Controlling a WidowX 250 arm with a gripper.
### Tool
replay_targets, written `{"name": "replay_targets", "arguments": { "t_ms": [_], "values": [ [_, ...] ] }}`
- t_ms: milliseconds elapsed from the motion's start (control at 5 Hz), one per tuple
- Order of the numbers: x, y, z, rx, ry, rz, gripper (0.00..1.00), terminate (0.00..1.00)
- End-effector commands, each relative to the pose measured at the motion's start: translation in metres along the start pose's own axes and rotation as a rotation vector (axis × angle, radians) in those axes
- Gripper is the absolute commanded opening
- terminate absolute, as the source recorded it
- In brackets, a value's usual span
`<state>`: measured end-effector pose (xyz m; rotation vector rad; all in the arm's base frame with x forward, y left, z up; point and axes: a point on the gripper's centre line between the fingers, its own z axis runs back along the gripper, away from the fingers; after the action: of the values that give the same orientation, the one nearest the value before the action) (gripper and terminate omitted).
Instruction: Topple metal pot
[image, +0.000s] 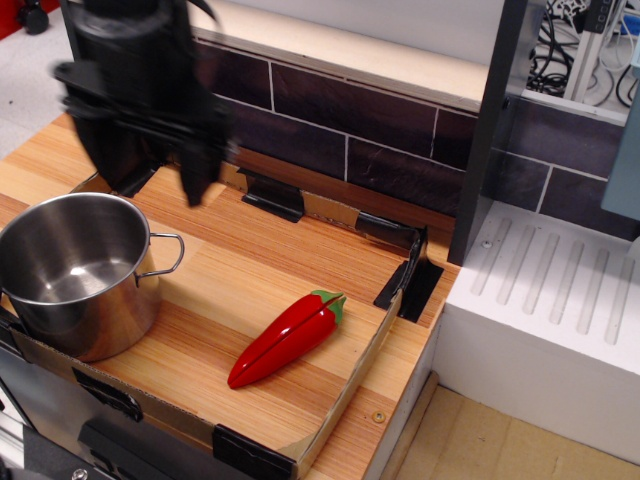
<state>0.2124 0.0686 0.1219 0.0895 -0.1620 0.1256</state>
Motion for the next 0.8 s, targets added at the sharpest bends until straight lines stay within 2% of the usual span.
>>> {"name": "replay_targets", "arguments": {
  "t_ms": [0, 200, 400, 600],
  "values": [
    [-0.016, 0.057, 0.006, -0.033, 0.057, -0.111, 1.0, 0.0],
    [-0.02, 0.078, -0.002, -0.092, 0.071, -0.204, 1.0, 0.0],
    [-0.015, 0.092, -0.011, -0.097, 0.078, -0.21, 1.0, 0.0],
    [-0.015, 0.093, -0.031, -0.088, 0.108, -0.227, 1.0, 0.0]
  ]
}}
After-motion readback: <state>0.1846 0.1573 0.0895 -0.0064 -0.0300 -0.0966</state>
